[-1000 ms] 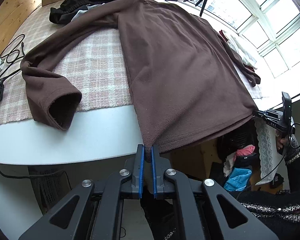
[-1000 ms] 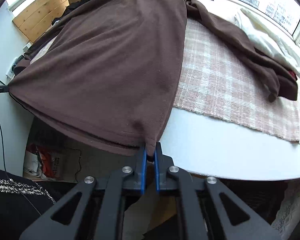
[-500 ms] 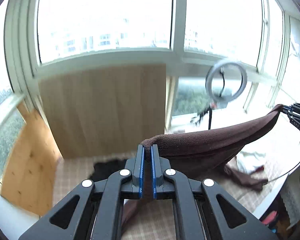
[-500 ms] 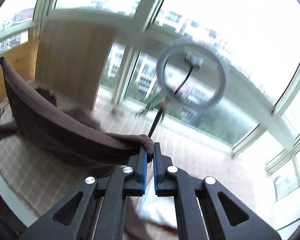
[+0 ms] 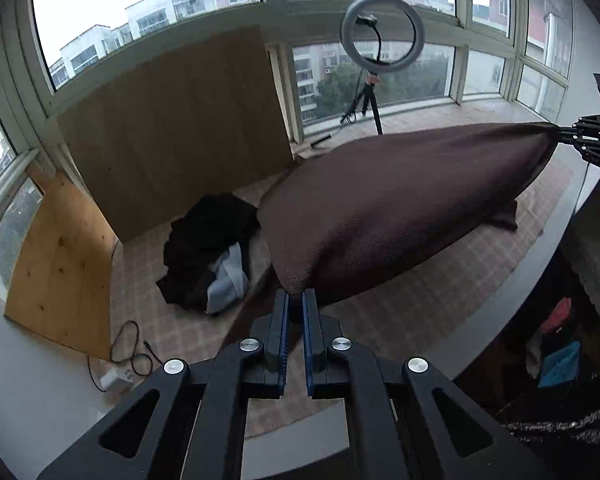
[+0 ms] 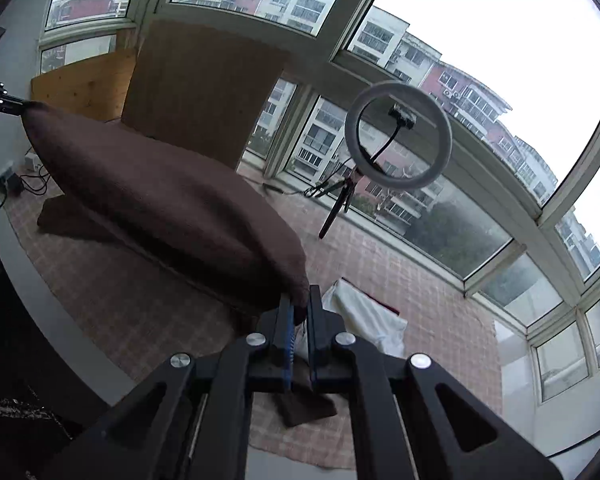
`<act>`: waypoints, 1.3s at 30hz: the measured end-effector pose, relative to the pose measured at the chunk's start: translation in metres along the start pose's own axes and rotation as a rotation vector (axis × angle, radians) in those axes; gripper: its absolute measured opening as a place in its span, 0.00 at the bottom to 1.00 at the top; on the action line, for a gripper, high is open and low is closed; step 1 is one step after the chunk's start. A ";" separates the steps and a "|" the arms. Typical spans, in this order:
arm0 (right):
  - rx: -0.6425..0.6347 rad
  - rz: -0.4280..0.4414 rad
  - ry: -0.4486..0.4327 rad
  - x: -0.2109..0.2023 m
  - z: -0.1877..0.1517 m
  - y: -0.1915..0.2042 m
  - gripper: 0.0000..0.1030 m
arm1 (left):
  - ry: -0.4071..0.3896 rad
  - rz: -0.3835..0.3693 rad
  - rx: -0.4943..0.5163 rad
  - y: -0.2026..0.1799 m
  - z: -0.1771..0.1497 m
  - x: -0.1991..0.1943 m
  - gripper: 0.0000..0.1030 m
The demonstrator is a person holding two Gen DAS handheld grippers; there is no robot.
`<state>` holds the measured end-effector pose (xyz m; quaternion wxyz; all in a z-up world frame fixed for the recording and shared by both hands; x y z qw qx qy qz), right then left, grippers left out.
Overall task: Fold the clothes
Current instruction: 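Lift the hem with both grippers, flip the garment over, lay it down, open, then grasp the brown sleeve cuff with the left gripper while the right gripper pinches the garment body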
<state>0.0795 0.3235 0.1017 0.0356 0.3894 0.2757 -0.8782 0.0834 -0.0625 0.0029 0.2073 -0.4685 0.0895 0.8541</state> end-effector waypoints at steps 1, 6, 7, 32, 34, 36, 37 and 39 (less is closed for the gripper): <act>0.032 0.043 0.053 0.019 -0.034 0.022 0.05 | 0.068 -0.027 -0.007 -0.008 -0.034 0.022 0.05; 0.212 0.283 0.324 0.086 -0.183 0.127 0.05 | 0.320 -0.111 -0.099 -0.023 -0.152 0.101 0.05; 0.210 0.291 0.348 0.090 -0.197 0.140 0.05 | 0.337 -0.111 -0.111 -0.023 -0.162 0.110 0.05; 0.154 0.446 0.028 0.133 0.091 0.094 0.37 | 0.276 0.188 -0.253 0.152 -0.069 0.205 0.35; 0.137 0.502 0.027 0.183 0.123 0.111 0.37 | 0.291 0.163 -0.258 0.149 -0.067 0.215 0.27; 0.114 0.548 0.041 0.227 0.146 0.134 0.37 | 0.281 0.142 -0.261 0.144 -0.063 0.218 0.02; 0.106 0.566 0.052 0.249 0.155 0.145 0.37 | 0.281 0.148 -0.268 0.146 -0.059 0.215 0.02; 0.099 0.611 0.093 0.291 0.165 0.169 0.37 | 0.267 0.172 -0.290 0.157 -0.045 0.196 0.01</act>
Point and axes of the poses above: each gripper's, at about its wrist camera, not at the fingertips, and x roughly the way its jaws point, y to its left, z to its top, the point moved 8 cm from there along x, roughly the way its jaws point, and after that the axes turned 9 degrees about -x, right-handed, at the moved point
